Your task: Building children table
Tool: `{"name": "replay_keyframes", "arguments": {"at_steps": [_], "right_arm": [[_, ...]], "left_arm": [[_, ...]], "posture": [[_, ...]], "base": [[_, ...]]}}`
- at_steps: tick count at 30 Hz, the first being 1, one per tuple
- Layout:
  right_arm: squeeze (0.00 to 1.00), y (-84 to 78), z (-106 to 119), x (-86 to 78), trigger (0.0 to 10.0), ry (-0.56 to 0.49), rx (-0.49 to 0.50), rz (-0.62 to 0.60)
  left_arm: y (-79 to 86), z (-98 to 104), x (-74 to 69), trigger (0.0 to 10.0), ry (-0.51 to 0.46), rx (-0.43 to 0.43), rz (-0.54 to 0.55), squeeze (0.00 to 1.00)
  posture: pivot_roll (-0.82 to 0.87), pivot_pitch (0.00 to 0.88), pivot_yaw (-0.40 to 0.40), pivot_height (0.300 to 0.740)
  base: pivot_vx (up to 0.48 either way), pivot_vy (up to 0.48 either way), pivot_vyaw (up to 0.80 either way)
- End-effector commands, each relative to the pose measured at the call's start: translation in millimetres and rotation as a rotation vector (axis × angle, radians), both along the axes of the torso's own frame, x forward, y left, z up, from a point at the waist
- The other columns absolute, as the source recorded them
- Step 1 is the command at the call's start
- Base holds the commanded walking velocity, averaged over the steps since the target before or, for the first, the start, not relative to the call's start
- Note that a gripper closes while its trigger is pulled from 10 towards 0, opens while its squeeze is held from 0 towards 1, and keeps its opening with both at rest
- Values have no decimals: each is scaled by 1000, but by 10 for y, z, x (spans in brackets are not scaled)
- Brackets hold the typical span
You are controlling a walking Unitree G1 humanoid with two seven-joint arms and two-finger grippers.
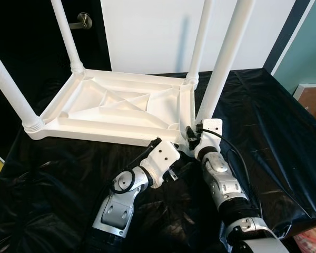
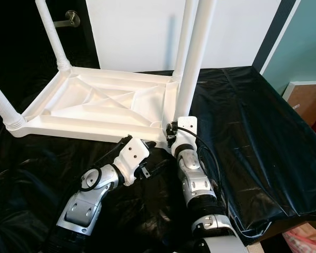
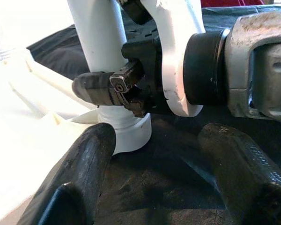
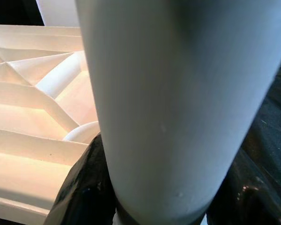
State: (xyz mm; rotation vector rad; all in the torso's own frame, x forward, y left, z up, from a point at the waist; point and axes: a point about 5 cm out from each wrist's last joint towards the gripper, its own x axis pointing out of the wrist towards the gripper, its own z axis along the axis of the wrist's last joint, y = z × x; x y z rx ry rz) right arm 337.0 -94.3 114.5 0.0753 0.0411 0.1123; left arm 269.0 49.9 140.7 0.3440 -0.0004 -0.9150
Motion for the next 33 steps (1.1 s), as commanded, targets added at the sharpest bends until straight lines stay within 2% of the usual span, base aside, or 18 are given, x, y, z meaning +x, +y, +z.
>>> {"name": "replay_keyframes", "arguments": {"at_steps": [1,11,12,13,20,24,26,32,33], "right_arm": [[0,112,-200,-82,10000,100,18,52],[0,84,-106,-102,10000,71,-4,34],[757,57,-90,-97,10000,63,-7,30],[1000,21,-74,-95,10000,52,-11,30],[1000,-97,-47,-102,10000,23,-21,91],[1000,-265,-39,-140,10000,-3,-22,212],[1000,-394,-24,-152,10000,-37,-83,298],[1000,-483,-6,-136,10000,-38,-98,409],[0,-511,21,-102,10000,-46,-118,459]], "left_arm": [[-6,-16,18,10000,-13,-17,72,0],[12,-15,12,10000,-13,-15,74,0],[14,-17,8,10000,-13,-14,73,0],[13,-19,4,10000,-13,-14,73,0],[12,-20,5,10000,-13,-12,70,0],[15,-20,9,10000,-13,-10,67,0],[20,-18,10,10000,-12,-10,65,0],[17,-20,13,10000,-11,-9,63,0],[6,-16,18,10000,-12,-11,61,0]], "posture": [[28,6,-60,740],[36,1,-60,740],[36,1,-58,740],[36,1,-58,740],[34,0,-57,740],[29,0,-52,740],[23,3,-51,740],[16,6,-46,740],[12,7,-44,740]], "base": [[0,0,0],[0,0,0],[0,0,0],[0,0,0],[0,0,0],[0,0,0],[0,0,0],[0,0,0],[0,0,0]]}}
